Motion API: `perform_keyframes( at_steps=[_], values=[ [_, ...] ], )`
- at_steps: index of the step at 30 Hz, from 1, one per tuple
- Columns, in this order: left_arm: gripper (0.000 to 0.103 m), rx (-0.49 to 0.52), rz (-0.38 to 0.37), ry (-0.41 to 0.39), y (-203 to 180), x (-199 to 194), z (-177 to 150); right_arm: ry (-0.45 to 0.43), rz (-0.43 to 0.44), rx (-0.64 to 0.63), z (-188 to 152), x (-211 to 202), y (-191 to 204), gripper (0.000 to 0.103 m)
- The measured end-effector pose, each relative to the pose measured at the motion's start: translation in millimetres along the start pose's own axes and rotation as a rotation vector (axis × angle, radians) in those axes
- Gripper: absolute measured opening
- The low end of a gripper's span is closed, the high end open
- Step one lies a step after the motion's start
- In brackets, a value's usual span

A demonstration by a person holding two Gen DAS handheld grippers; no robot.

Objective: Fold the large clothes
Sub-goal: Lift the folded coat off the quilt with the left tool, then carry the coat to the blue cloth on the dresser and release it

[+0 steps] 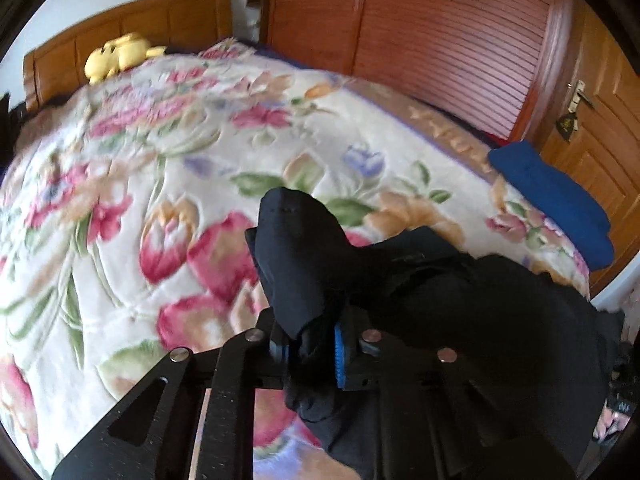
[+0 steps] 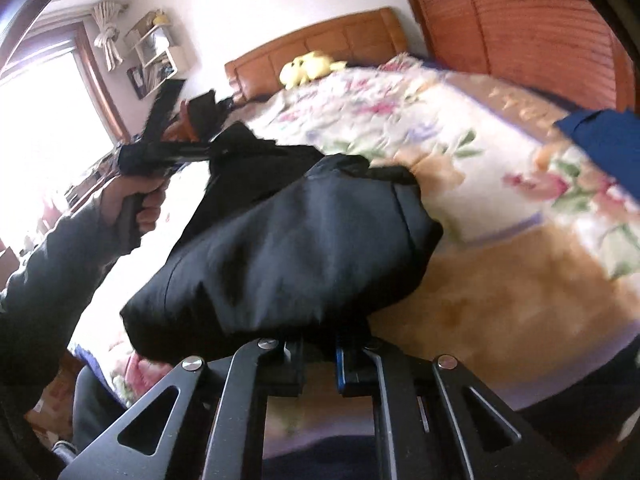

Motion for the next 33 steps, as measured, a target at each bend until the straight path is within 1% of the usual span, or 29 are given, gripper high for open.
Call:
perform_keyframes(
  at_steps=[5, 9, 11, 16, 19, 23, 26, 29, 30, 33],
  values=[
    [0.015, 0.003, -0.011, -0.048, -32.6, -10.7, 30.4, -0.074, -0.033, -0.04, 28.9, -38.4, -32.0, 0.01],
    [0.015, 0.026, -0.031, -0.093, -77.8, -8.0, 69.3, -0.129, -0.078, -0.079, 56.5, -73.4, -64.4, 0.01],
    [0.015, 0.037, -0.046, -0.114, -101.9, -3.8, 91.2, -0.157, -0.111, -0.097, 69.6, -94.5, -81.7, 0.01],
    [0.015, 0.083, -0.095, -0.17, -173.5, 6.8, 149.5, -0.225, -0.218, -0.139, 101.1, -162.4, -132.3, 0.01],
    [0.015, 0.114, -0.125, -0.196, -219.9, 16.9, 182.4, -0.248, -0.287, -0.15, 112.3, -196.2, -161.1, 0.01],
    [0.015, 0.137, -0.177, -0.203, -286.9, 34.3, 221.9, -0.262, -0.392, -0.157, 119.6, -232.4, -195.1, 0.01],
    [0.015, 0.167, -0.203, -0.206, -330.7, 44.7, 240.1, -0.278, -0.468, -0.133, 122.7, -262.0, -229.4, 0.01],
    [0.015, 0.199, -0.231, -0.198, -376.4, 61.0, 250.9, -0.286, -0.524, -0.097, 122.3, -284.1, -256.5, 0.01],
    [0.015, 0.207, -0.235, -0.193, -385.5, 65.5, 253.1, -0.282, -0.535, -0.08, 120.7, -288.7, -266.1, 0.01],
    [0.015, 0.236, -0.243, -0.165, -414.7, 89.3, 255.4, -0.243, -0.545, -0.032, 110.1, -285.2, -286.4, 0.01]
  ],
)
Point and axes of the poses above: each gripper's, at about its wrist camera, not at the fingertips, and x roughly the way its jaws point, y to its left, z to its top, the point moved 7 cm from there along x, roughly the way its jaws point, and after that the axes turned 4 degrees about x, right-handed, at the moved point
